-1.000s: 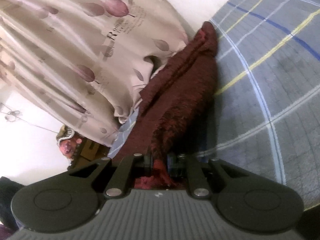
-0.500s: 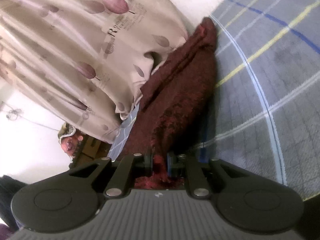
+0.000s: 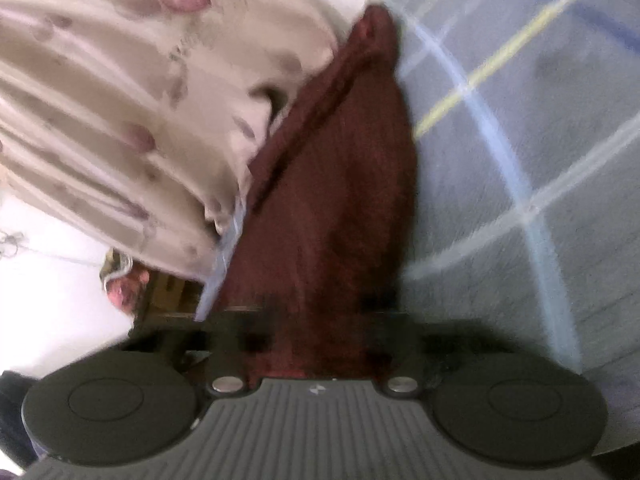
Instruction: Fold small clothes
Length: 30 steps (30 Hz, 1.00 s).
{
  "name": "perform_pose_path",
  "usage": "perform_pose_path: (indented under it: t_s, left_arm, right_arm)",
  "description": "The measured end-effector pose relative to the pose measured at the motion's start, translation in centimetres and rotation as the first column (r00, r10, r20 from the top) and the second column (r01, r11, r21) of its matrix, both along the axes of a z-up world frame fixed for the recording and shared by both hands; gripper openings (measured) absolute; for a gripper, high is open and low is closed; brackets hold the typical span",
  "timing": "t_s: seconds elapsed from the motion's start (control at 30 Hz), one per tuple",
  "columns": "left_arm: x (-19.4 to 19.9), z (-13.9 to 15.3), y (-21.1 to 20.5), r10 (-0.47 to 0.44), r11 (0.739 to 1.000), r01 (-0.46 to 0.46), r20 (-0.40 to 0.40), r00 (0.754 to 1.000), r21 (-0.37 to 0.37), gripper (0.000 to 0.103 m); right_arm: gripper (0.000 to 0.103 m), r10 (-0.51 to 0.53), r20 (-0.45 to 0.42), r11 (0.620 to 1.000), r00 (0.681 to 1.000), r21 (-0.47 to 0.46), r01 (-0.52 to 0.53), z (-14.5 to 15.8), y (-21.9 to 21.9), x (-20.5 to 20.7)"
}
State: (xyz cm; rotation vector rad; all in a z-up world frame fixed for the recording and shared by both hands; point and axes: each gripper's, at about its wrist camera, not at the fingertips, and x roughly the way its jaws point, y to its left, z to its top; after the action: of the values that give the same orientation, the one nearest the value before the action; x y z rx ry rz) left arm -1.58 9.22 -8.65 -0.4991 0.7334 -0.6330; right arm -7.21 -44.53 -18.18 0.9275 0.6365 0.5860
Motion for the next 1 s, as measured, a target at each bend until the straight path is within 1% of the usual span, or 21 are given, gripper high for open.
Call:
perform_pose_path:
  t_s: [0.07,0.1,0.17,0.3,0.47,0.53,0.67,0.77,0.87,1.0]
  left_arm:
    - [-0.9,0.6,0.6,0.026,0.999,-0.025,0.020,0.999,-0.027,0.010]
    - [-1.3,0.9,1.0,0.038,0.998,-0.037,0.027,0.999,-0.041,0.010]
    - [-2.1,1.7,1.6,0.043,0.998,-0.041,0.049,0.998,-0.044,0.010]
    - [-3.6,2.2,1.9,0.044,0.998,-0.041,0.061,0.997,-0.045,0.010]
    - [-5.3,2.0,2.1,0.056,0.996,-0.052,0.061,0.997,-0.066,0.010]
    - [-5.8,1.9,2.4,0.059,0.995,-0.054,0.057,0.997,-0.084,0.010]
    - [-7.1,2.6,2.5,0.059,0.994,-0.052,0.069,0.996,-0.094,0.010]
    - [-7.6,3.9,2.3,0.061,0.993,-0.050,0.095,0.994,-0.105,0.010]
    - [-7.4,5.5,2.1,0.060,0.990,-0.043,0.124,0.991,-0.134,0.010]
    - [-6.1,8.7,1.0,0.044,0.991,-0.017,0.200,0.979,-0.134,0.010]
  right_arm:
    - [0.016,-0.012,0.036,1.000,0.999,0.001,0.012,0.1,0.0,-0.6]
    - [0.016,-0.023,0.046,1.000,0.999,0.016,0.023,0.2,-0.1,-1.0]
    - [0.016,-0.035,0.077,0.998,0.996,0.047,0.031,0.5,-0.6,-1.9]
    - [0.016,-0.031,0.102,0.998,0.994,0.053,0.025,1.3,-0.9,-3.0]
    - [0.016,-0.025,0.110,0.998,0.994,0.058,0.019,1.7,-1.0,-4.0]
    - [0.016,-0.028,0.101,0.996,0.994,0.085,0.020,1.4,-1.3,-4.5]
    - [0.016,-0.030,0.094,0.993,0.995,0.114,0.019,1.4,-1.6,-5.6]
    - [0.016,-0.035,0.103,0.991,0.994,0.131,0.021,2.1,-1.9,-6.3]
    - [0.016,-0.043,0.122,0.986,0.992,0.168,0.022,3.1,-2.4,-6.3]
    - [0.016,-0.047,0.162,0.983,0.986,0.183,0.017,5.4,-3.1,-5.0]
